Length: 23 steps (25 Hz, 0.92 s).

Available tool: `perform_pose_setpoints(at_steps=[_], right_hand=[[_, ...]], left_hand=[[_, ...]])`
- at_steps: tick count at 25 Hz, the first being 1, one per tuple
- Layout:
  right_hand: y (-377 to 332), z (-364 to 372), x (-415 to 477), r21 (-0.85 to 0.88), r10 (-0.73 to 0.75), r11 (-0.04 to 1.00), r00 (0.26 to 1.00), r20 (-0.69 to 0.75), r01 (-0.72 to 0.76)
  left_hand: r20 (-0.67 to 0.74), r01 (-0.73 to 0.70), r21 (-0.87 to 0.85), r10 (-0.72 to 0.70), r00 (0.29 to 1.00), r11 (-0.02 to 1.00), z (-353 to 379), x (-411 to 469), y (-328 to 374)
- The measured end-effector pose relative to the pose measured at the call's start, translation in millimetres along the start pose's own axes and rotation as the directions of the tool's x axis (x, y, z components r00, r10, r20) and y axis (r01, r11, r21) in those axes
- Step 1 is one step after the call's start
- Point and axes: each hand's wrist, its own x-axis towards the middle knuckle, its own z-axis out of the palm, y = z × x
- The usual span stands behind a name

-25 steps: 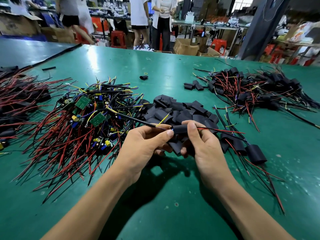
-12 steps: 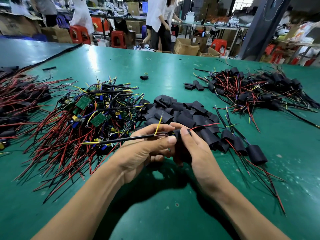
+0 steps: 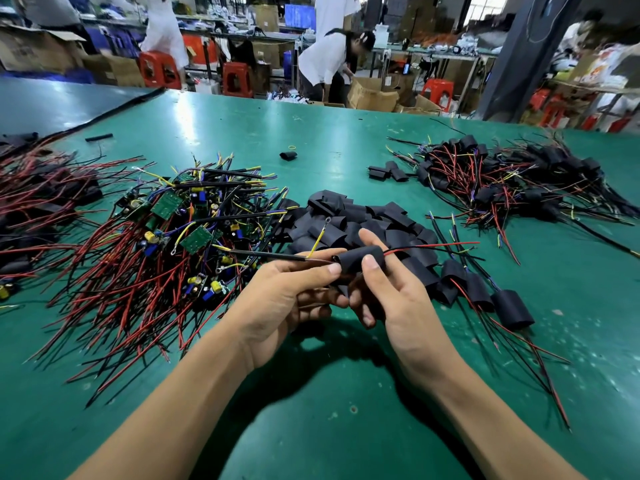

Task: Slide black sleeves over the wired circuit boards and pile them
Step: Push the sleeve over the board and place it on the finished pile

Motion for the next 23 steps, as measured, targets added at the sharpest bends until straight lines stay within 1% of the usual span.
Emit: perform_pose_setpoints(at_steps=[3,6,8,10,11,13,15,16,17,18,19,21,23], right_hand=[[0,0,-2,-0.020,0.007,1.000,1.000,0.028,-0.006],[1,-1,-3,-0.073,0.010,0.997,0.999,0.048,-0.006],[-1,-2,-3,-0.085,0.010,0.996,1.000,0.008,-0.009],[-2,-5,-1,-0.031,0.046,0.998,0.996,-0.072,-0.048],[-3,-6,0,0.017,0.085,0.996,0.992,-0.090,-0.084],[-4,-8,0,0.115,0.173,0.979,0.984,-0.048,-0.167],[-6,-9,-1,0.156,0.248,0.955,0.968,0.045,-0.252],[-7,-7,-2,0.166,0.274,0.945,0.959,0.074,-0.283],[-9,-6,-1,0.188,0.291,0.935,0.954,0.075,-0.300],[-11,-5,0,0.237,0.303,0.923,0.952,0.043,-0.304],[-13,-6,3,0.314,0.313,0.904,0.949,-0.019,-0.292],[-17,-13,9,0.484,0.324,0.851,0.928,-0.183,-0.202],[-23,-25,13,0.606,0.357,0.789,0.877,-0.321,-0.100]], left_hand=[[-0.030,0.021,-0.002,-0.021,0.999,1.000,-3,1,0],[-0.108,0.054,0.006,-0.053,0.993,0.999,-5,4,-2],[-0.143,0.050,0.030,-0.045,0.989,0.998,-4,5,-2],[-0.172,0.019,0.040,-0.012,0.985,0.999,-3,6,0],[-0.188,0.007,0.032,-0.001,0.982,0.999,-4,6,0],[-0.209,-0.001,0.021,0.006,0.978,1.000,-6,6,1],[-0.209,-0.003,0.030,0.009,0.978,1.000,-7,6,1],[-0.205,-0.007,0.028,0.013,0.979,1.000,-7,7,2],[-0.195,-0.017,0.018,0.020,0.981,1.000,-8,7,3],[-0.189,-0.030,0.015,0.033,0.981,0.999,-9,7,4],[-0.197,-0.043,0.028,0.048,0.979,0.999,-11,8,5],[-0.257,-0.070,0.110,0.097,0.962,0.991,-17,9,7],[-0.338,-0.077,0.181,0.136,0.931,0.980,-24,11,8]])
